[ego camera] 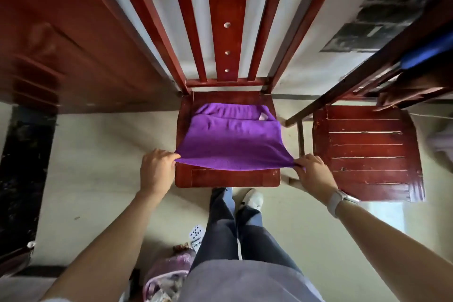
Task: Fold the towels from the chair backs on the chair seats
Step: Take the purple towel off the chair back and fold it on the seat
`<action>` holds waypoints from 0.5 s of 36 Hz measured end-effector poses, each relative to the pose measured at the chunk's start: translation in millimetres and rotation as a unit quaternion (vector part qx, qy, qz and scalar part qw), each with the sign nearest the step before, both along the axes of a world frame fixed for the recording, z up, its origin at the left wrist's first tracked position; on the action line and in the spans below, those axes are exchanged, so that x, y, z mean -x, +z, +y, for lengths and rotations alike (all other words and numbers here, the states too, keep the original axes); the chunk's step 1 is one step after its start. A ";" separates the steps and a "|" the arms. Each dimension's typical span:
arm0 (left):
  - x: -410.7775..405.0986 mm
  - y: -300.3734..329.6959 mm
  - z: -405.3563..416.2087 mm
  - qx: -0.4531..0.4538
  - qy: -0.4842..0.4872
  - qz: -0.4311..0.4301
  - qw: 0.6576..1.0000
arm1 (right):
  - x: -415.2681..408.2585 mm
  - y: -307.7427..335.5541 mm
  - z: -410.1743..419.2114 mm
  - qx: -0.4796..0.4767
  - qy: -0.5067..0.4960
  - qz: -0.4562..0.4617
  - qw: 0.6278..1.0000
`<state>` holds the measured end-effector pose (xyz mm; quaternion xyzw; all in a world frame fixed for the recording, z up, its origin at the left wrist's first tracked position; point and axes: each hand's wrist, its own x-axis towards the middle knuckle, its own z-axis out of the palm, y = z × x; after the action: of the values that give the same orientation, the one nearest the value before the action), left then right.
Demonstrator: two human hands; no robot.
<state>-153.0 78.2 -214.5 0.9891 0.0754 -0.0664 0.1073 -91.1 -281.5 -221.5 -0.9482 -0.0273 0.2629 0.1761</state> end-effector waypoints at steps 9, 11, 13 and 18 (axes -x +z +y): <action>53.9 -94.0 -23.1 0.025 0.036 0.197 0.979 | 51.8 -85.0 -14.0 0.065 0.056 0.184 0.979; 54.9 -107.7 -26.3 0.028 0.043 0.214 0.976 | 54.4 -96.4 -13.5 0.075 0.055 0.197 0.976; 49.4 -119.9 -27.7 0.034 0.044 0.207 0.977 | 51.4 -107.7 -10.4 0.073 0.053 0.200 0.976; 18.6 -145.4 -27.8 0.066 0.027 0.175 0.982 | 29.7 -133.5 5.9 0.013 0.041 0.182 0.982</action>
<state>-171.5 50.4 -359.9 0.9506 0.1150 -0.2407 0.1589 -120.8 -275.6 -354.9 -0.8851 -0.0300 0.4381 0.1544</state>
